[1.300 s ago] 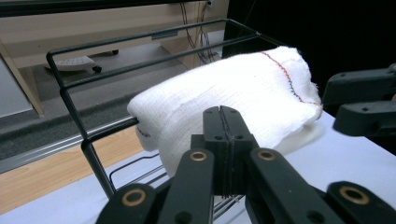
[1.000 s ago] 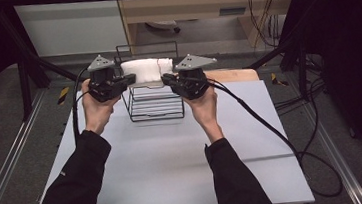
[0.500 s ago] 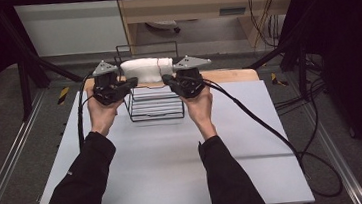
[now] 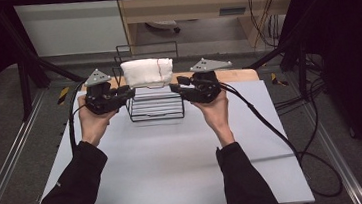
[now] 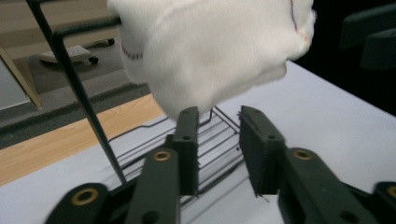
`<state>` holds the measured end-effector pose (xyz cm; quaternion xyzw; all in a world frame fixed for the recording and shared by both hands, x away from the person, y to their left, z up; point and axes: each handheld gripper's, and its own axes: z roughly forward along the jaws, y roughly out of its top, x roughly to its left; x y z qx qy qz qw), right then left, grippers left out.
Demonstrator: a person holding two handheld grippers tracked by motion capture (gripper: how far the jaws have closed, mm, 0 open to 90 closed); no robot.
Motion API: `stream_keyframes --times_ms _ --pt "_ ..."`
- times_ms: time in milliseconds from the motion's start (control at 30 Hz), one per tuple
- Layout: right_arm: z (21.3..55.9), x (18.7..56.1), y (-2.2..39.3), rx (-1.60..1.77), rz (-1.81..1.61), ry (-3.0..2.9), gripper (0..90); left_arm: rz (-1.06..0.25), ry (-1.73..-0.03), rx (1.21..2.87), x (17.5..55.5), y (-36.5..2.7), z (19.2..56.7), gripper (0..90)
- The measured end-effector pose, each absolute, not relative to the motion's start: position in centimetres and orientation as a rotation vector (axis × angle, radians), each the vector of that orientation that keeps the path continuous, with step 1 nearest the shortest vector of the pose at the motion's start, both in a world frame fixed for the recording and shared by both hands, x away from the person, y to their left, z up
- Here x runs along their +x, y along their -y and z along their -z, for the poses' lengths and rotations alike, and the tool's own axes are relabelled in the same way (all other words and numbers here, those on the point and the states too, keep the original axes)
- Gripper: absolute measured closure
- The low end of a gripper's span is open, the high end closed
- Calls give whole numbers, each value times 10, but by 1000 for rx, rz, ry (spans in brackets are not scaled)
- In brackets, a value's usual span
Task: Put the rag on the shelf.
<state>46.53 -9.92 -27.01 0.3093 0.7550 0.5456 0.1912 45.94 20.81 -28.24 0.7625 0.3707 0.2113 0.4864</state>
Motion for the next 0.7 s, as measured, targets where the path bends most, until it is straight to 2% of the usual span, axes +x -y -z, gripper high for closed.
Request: stream_keyframes --times_ms 233,400,533,700 --pt "283 453 126 918 -1514 -2157 330 -460 -908 1899 446 -221 311 401" --pt "298 448 146 960 -1485 -2172 195 -444 -931 1933 441 -230 332 272" --pt "308 443 161 988 -1488 -2161 103 -434 -945 1953 436 -236 345 202" --pt "319 436 180 1033 -1496 -2163 54 -425 -952 1963 429 -244 356 141"
